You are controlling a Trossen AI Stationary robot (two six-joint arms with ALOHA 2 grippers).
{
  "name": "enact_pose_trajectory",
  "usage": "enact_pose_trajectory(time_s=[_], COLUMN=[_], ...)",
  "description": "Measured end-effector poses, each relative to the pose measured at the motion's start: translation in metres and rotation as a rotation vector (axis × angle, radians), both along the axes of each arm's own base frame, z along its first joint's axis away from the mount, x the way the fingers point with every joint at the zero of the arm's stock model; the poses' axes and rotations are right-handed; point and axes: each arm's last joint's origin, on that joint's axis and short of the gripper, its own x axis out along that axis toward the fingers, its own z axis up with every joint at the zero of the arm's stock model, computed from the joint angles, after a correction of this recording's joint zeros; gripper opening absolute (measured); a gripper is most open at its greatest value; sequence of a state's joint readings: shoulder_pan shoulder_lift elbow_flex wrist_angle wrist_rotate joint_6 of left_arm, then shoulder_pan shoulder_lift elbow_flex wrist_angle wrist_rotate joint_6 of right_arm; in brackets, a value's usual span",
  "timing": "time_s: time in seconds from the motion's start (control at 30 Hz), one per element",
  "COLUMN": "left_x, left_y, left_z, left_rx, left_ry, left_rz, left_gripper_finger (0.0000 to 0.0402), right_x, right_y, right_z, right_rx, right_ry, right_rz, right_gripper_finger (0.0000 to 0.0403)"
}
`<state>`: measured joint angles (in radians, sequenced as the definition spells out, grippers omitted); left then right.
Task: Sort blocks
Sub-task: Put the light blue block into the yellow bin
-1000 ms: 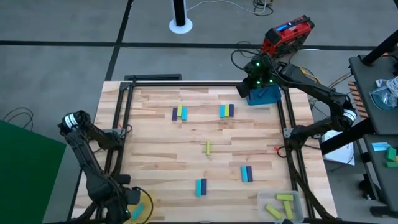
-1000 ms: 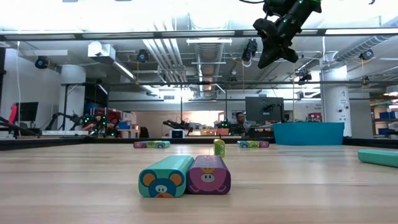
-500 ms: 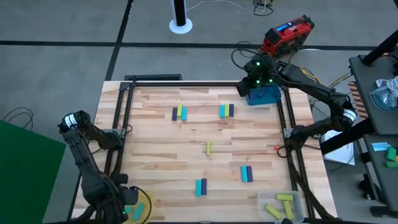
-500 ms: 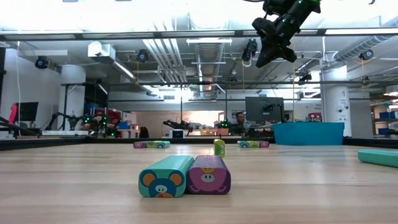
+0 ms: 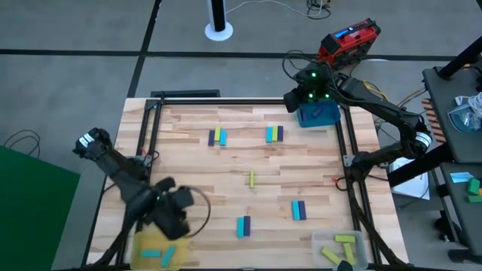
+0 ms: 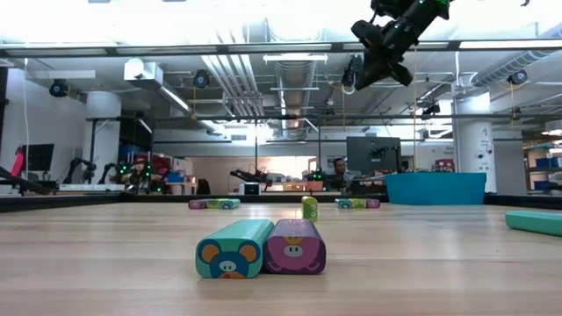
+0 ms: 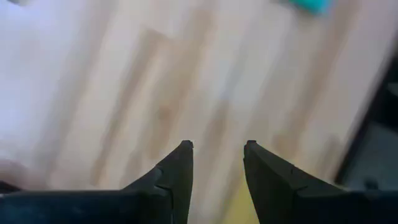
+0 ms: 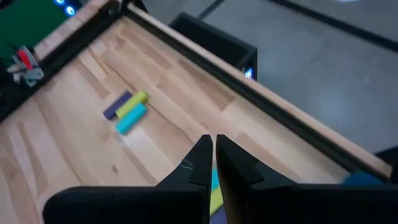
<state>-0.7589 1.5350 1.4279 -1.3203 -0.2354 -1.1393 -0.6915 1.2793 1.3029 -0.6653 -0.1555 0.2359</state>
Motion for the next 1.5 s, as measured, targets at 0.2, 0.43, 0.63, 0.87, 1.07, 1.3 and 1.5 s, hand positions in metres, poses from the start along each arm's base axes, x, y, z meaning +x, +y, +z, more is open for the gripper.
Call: enact_pose_trajectory(time_s=[0.2, 0.43, 0.63, 0.87, 1.07, 1.3, 1.5], left_x=[0.018, 0.038, 0.052, 0.054, 0.052, 0.059, 0.072], left_y=[0.047, 0.11, 0.178, 0.237, 0.271, 0.288, 0.295], left_z=[-0.004, -0.024, -0.039, -0.04, -0.051, -0.039, -0.019], left_rx=[0.074, -0.001, -0.118, -0.145, -0.181, -0.155, -0.061], left_ry=[-0.149, -0.312, -0.335, -0.337, -0.272, -0.318, -0.35], left_rz=[0.179, 0.403, 0.649, 0.78, 0.757, 0.721, 0.624], left_gripper_finger=[0.0115, 0.0115, 0.0115, 0.0115, 0.0115, 0.0115, 0.0115], right_x=[0.001, 0.001, 0.001, 0.002, 0.016, 0.036, 0.049], right_y=[-0.001, -0.001, -0.002, -0.006, -0.02, -0.038, -0.045], right_z=[0.002, 0.002, 0.002, 0.0, -0.015, -0.029, -0.03], right_rx=[-0.018, -0.025, -0.036, -0.069, -0.053, -0.03, 0.052], right_ry=[-0.019, -0.016, -0.011, 0.009, 0.024, 0.066, 0.095], right_rz=[0.001, 0.007, 0.01, -0.056, -0.056, -0.026, 0.027], right_gripper_finger=[0.0013, 0.0013, 0.0013, 0.0013, 0.0013, 0.0013, 0.0013])
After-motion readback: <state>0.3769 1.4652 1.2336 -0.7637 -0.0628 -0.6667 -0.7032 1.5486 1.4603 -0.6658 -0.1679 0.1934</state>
